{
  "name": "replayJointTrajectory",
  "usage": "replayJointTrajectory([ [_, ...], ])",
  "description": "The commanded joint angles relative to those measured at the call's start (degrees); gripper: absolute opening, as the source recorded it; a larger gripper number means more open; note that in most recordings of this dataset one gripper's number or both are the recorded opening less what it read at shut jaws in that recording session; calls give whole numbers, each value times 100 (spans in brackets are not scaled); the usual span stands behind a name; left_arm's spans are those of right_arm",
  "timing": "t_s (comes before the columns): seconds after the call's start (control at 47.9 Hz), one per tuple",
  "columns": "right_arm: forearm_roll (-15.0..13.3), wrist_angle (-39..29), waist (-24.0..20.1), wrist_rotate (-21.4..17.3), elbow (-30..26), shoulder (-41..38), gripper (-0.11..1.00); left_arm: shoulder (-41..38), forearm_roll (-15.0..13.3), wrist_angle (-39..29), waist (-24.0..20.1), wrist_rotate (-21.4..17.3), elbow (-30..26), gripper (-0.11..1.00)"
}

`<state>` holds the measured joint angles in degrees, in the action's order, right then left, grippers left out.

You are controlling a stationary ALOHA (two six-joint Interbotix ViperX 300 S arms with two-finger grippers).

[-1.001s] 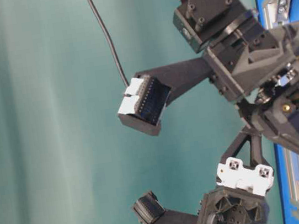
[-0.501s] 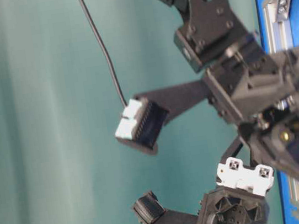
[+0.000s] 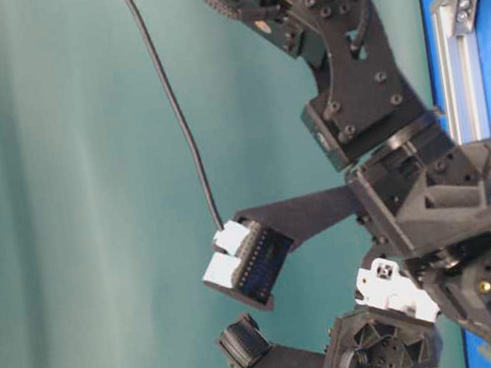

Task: Insert the wire through the string loop located on the left side.
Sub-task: 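Push the USB plug through the white loop with the right gripper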

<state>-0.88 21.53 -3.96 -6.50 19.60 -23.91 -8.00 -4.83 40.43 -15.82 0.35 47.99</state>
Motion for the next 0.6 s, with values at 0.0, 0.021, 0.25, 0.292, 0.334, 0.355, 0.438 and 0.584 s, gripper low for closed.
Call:
replayJointTrajectory([
  [0.0,0,18,18,9,-132,97,0,202,18,35,0,0,-53,0],
  [0.021,0,18,26,9,-132,97,0,202,18,35,0,0,-53,0],
  [0.25,0,18,26,9,-132,97,0,237,18,35,0,0,-9,0],
  [0.292,0,18,18,9,-123,97,0,281,18,35,0,0,44,0],
  [0.334,0,18,26,9,-123,97,0,343,18,26,9,-9,105,0],
  [0.355,0,18,26,9,-123,97,0,378,18,35,0,-9,149,0],
  [0.438,0,18,18,9,-123,97,0,571,18,35,0,-62,352,0],
  [0.584,0,18,26,9,-123,97,0,1046,18,26,9,-79,905,0],
])
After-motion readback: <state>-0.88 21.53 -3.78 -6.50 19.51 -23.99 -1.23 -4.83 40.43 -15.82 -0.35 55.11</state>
